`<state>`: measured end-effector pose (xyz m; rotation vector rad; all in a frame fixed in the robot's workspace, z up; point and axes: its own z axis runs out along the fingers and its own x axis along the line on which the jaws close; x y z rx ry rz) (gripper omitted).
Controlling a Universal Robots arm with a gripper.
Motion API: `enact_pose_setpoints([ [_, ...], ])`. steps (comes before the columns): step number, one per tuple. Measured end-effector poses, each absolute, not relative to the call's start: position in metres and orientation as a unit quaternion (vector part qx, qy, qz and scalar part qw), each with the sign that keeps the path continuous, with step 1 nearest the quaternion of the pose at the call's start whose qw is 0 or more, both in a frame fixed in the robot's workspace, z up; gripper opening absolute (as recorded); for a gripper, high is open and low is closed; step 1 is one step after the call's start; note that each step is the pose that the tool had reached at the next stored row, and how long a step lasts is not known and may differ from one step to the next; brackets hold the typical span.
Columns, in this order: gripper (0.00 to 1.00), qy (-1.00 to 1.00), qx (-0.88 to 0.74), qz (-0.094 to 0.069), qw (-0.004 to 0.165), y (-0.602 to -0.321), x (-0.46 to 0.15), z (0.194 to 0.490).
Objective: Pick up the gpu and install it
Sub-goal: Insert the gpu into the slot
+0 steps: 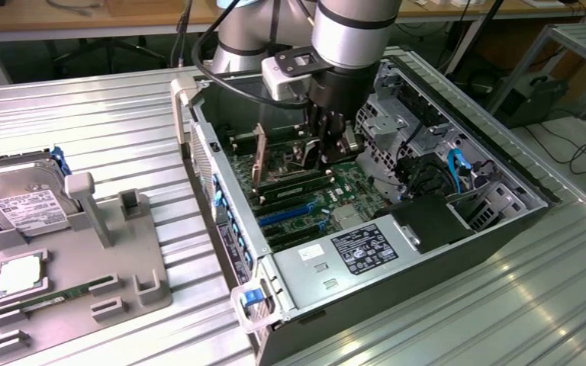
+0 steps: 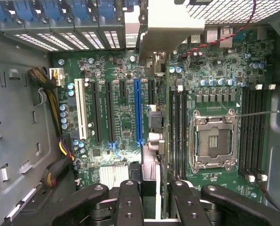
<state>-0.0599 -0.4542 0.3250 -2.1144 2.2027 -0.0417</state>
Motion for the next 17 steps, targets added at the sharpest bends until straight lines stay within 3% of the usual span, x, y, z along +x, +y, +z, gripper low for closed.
enact_pose_setpoints([
  [17,0.28,0.721,-0.692,-0.007,0.037,-0.454,-0.060,0.308],
])
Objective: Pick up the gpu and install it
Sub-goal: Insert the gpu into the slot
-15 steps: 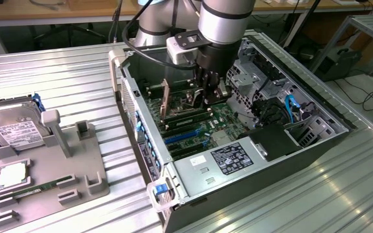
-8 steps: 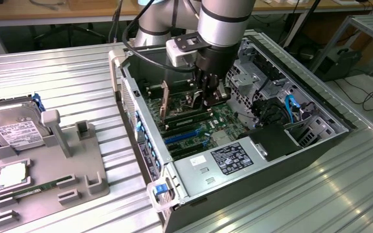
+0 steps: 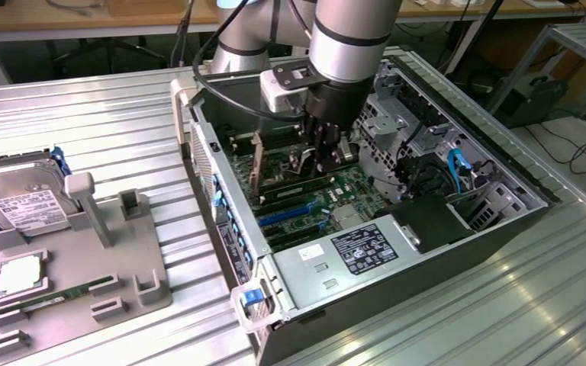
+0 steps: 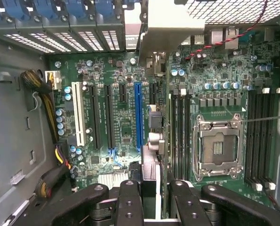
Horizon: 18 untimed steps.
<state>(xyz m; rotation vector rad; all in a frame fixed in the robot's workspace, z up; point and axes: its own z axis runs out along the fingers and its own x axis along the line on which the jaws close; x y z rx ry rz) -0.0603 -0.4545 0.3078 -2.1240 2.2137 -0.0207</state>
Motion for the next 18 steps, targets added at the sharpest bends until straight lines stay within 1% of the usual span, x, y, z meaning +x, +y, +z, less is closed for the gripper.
enact_pose_setpoints([
  [12,0.28,0.706,-0.708,-0.001,0.028,-0.454,-0.060,0.293],
  [15,0.28,0.698,-0.715,-0.004,0.024,-0.454,-0.060,0.293],
  [18,0.28,0.698,-0.715,-0.004,0.024,-0.454,-0.062,0.292],
])
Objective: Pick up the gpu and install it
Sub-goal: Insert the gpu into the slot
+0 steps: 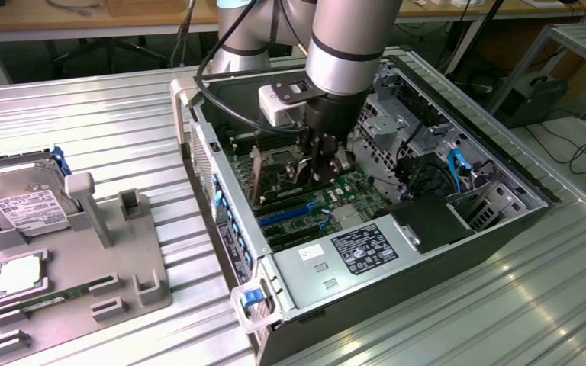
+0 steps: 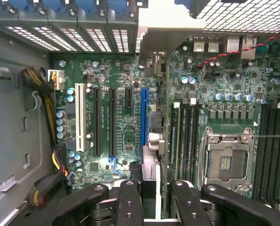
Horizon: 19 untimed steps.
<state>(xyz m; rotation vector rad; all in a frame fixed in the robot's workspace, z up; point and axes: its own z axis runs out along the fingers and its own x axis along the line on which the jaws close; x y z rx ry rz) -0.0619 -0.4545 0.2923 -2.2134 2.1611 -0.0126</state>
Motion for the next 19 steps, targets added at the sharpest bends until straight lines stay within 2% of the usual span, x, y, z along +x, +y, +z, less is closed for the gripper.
enact_pose_setpoints([
  [10,0.28,0.707,-0.707,-0.003,0.028,-0.453,-0.063,0.283],
  [15,0.28,0.706,-0.707,-0.011,0.037,-0.453,-0.065,0.281],
  [19,0.28,0.707,-0.706,-0.011,0.037,-0.453,-0.065,0.274],
])
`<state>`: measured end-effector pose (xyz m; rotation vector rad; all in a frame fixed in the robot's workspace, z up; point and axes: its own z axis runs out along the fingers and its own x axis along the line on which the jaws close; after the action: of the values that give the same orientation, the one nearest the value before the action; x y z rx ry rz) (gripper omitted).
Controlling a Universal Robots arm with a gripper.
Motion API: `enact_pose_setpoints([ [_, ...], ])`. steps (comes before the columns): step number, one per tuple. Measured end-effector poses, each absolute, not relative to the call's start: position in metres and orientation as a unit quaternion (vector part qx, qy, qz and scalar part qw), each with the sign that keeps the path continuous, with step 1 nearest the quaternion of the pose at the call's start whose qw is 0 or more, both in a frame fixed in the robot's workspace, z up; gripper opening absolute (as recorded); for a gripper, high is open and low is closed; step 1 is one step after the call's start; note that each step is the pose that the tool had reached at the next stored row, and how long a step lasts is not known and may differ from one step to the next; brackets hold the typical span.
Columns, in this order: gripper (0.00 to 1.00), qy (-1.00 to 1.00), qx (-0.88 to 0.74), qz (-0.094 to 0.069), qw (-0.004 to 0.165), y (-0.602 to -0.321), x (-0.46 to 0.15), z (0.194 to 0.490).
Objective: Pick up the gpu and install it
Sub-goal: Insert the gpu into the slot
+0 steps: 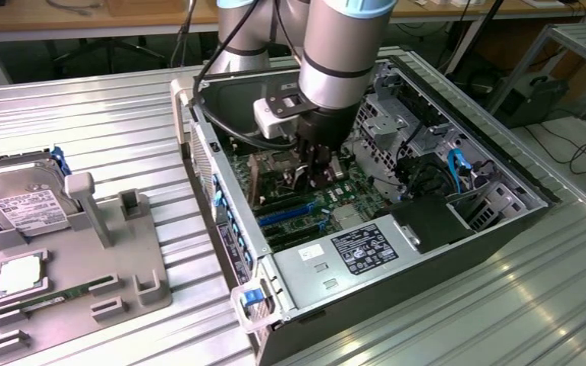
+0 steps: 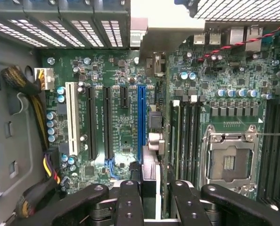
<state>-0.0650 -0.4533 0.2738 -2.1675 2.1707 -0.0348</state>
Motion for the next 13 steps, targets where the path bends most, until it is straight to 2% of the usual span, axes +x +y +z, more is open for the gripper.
enact_pose_setpoints([
  [13,0.28,0.722,-0.691,-0.017,0.032,-0.453,-0.069,0.261],
])
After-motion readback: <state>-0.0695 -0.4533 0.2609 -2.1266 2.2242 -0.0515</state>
